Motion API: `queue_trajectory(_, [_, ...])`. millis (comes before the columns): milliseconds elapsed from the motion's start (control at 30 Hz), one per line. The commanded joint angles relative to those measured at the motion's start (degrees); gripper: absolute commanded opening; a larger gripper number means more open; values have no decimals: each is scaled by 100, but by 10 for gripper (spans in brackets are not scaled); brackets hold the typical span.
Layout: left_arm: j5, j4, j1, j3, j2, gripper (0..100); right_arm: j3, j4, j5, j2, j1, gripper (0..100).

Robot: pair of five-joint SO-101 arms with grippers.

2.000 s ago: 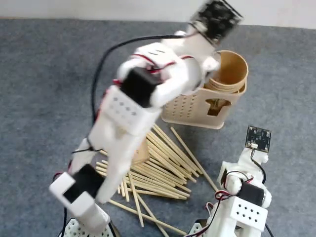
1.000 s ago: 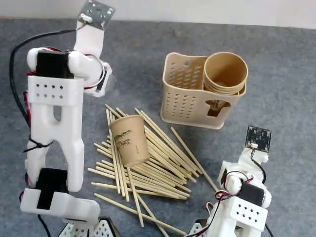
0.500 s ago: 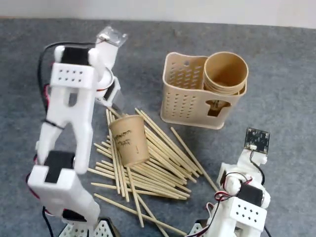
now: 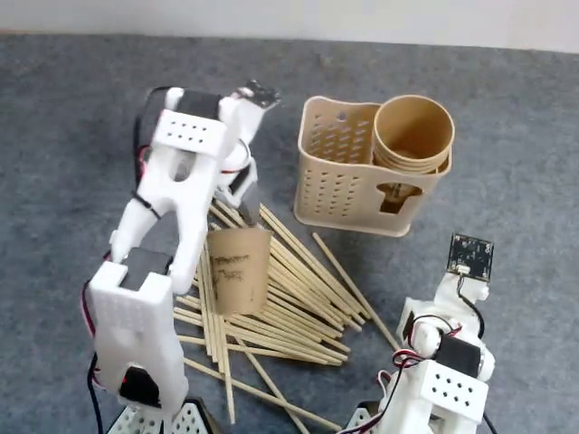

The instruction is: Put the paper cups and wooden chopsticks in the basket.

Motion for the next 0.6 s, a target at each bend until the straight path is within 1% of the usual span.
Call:
queue_trajectory(0, [-53,-26,215,-215,136,266,-48,-110,70,-75,48,46])
queue_trajectory(267, [-35,132,224,-189,171,259,-48,-110,70,-75,48,46])
queue_trajectory(567, [-79,141,321,-189,198,103,-48,-110,70,-75,48,46])
